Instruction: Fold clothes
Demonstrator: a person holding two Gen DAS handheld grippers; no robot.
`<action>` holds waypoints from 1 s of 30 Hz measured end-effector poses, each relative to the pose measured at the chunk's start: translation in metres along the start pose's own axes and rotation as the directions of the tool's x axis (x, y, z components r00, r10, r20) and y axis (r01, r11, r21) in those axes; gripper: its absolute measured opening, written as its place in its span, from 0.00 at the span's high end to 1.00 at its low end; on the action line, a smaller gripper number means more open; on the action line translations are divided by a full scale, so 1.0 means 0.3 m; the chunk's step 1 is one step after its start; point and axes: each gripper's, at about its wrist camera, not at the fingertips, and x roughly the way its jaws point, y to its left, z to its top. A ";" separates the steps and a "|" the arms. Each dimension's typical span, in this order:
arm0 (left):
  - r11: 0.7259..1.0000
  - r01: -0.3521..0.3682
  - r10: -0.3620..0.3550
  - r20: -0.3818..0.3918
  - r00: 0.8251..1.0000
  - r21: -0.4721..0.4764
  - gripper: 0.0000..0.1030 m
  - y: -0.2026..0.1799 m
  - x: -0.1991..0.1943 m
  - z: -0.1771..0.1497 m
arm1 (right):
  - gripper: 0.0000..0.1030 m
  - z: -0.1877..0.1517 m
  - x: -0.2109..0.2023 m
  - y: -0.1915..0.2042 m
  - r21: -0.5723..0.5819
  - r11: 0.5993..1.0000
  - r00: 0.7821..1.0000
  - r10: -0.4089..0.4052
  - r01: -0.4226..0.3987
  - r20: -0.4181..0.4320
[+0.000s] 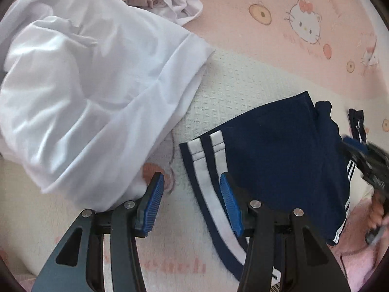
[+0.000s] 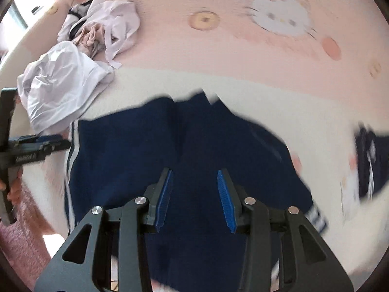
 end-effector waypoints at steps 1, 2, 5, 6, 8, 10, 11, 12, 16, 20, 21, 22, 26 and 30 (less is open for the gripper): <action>1.000 0.008 -0.008 0.000 1.000 0.003 0.52 -0.026 0.005 -0.013 | 0.62 0.022 0.037 0.005 -0.010 1.000 1.000 0.014 -0.014 -0.010; 1.000 0.015 -0.015 -0.005 1.000 0.015 0.53 -0.036 0.018 -0.014 | 0.62 0.040 0.075 0.008 -0.018 1.000 0.999 0.024 -0.025 -0.021; 0.999 0.002 -0.002 0.006 1.000 0.044 0.54 -0.068 0.029 -0.003 | 0.63 0.047 0.180 -0.019 0.006 1.000 0.998 0.014 -0.014 -0.060; 0.999 0.001 -0.002 0.016 1.000 0.047 0.54 -0.070 0.027 -0.001 | 0.63 0.041 0.192 -0.038 0.027 0.999 0.998 0.029 -0.028 -0.054; 0.999 -0.001 -0.001 0.032 0.999 0.044 0.54 -0.068 0.023 0.000 | 0.64 0.041 0.189 -0.068 0.052 0.998 0.998 0.040 -0.038 -0.038; 0.999 -0.013 0.011 0.036 0.999 0.049 0.54 -0.065 0.022 0.000 | 0.64 0.043 0.171 -0.093 0.066 0.998 1.000 -0.004 0.006 -0.019; 0.998 -0.028 0.026 0.033 0.999 0.058 0.54 -0.068 0.028 -0.002 | 0.64 0.044 0.162 -0.106 0.074 0.997 1.000 -0.027 0.027 -0.010; 0.997 -0.043 0.041 0.029 0.999 0.066 0.54 -0.072 0.035 -0.004 | 0.64 0.041 0.154 -0.121 0.089 0.995 0.999 -0.039 0.039 -0.005; 0.994 -0.069 0.064 0.063 0.996 0.085 0.54 -0.088 0.031 -0.012 | 0.64 0.054 0.132 -0.146 0.155 0.988 0.999 -0.007 0.001 0.037; 0.991 -0.079 0.071 0.072 0.995 0.111 0.54 -0.094 0.037 -0.023 | 0.61 0.058 0.113 -0.061 0.064 0.997 0.997 0.031 -0.036 0.078; 0.989 -0.092 0.085 0.063 0.994 0.114 0.54 -0.090 0.047 -0.027 | 0.61 0.047 0.134 -0.047 0.040 0.999 0.999 -0.003 0.001 0.048; 0.989 -0.091 0.084 0.065 0.994 0.115 0.54 -0.088 0.049 -0.028 | 0.62 0.036 0.155 -0.033 0.015 0.999 0.999 -0.037 0.037 0.019; 0.994 -0.074 0.066 0.093 0.993 0.083 0.54 -0.069 0.018 -0.023 | 0.65 0.031 0.153 -0.121 0.109 0.991 0.997 -0.074 0.071 0.027; 0.995 -0.038 0.024 0.147 0.989 0.093 0.54 -0.086 -0.038 -0.012 | 0.65 0.016 0.087 -0.159 0.206 0.978 0.996 -0.044 0.027 0.080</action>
